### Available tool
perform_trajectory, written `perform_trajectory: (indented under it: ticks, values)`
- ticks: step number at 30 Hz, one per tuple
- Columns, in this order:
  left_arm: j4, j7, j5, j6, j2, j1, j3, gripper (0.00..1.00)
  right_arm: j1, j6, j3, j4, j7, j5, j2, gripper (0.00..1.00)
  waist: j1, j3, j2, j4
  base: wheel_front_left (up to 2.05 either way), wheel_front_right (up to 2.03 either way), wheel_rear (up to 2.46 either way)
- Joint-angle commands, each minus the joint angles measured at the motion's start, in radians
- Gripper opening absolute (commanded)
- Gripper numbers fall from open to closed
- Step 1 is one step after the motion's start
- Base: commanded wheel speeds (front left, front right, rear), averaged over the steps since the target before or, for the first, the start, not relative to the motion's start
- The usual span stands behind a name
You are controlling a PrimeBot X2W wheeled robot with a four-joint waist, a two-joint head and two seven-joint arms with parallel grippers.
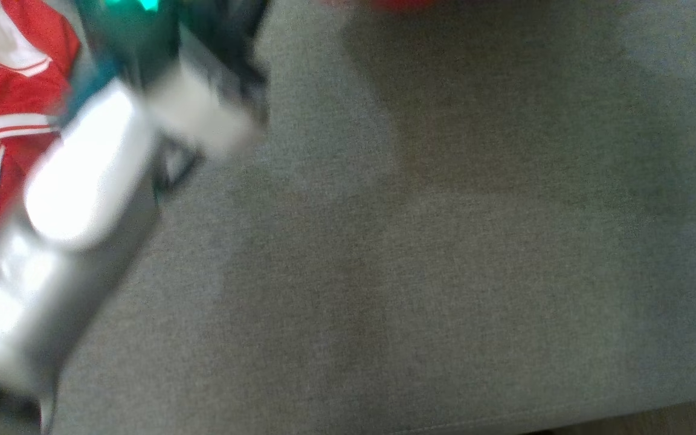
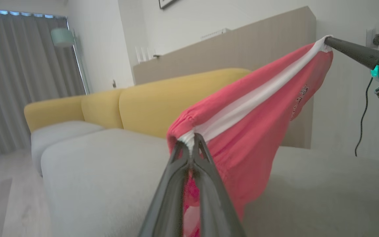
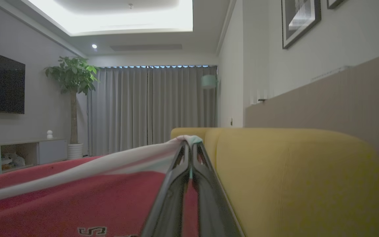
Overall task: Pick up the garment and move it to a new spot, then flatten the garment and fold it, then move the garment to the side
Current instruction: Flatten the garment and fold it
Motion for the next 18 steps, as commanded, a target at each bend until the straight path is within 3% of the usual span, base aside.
perform_trajectory:
  ticks: [1, 11, 18]
  values:
    - [-0.054, -0.004, 0.009, 0.022, 0.060, 0.089, 0.044, 0.00, 0.108, 0.003, -0.006, -0.049, -0.001, -0.018, 0.008, 0.00, -0.0001, -0.032, 0.0000, 0.004, 0.00, 0.00, 0.00]
    - [-0.181, -0.004, 0.028, 0.120, 0.062, 0.698, 0.106, 0.00, 0.567, 0.003, -0.038, -0.107, -0.001, -0.060, 0.175, 0.00, -0.0001, -0.172, 0.0000, -0.010, 0.00, 0.00, 0.00]
    - [-0.268, -0.004, 0.062, 0.152, 0.074, 0.934, 0.124, 0.00, 0.758, 0.003, -0.110, -0.172, -0.001, -0.064, 0.225, 0.00, -0.0001, -0.222, 0.0000, -0.014, 0.00, 0.00, 0.00]
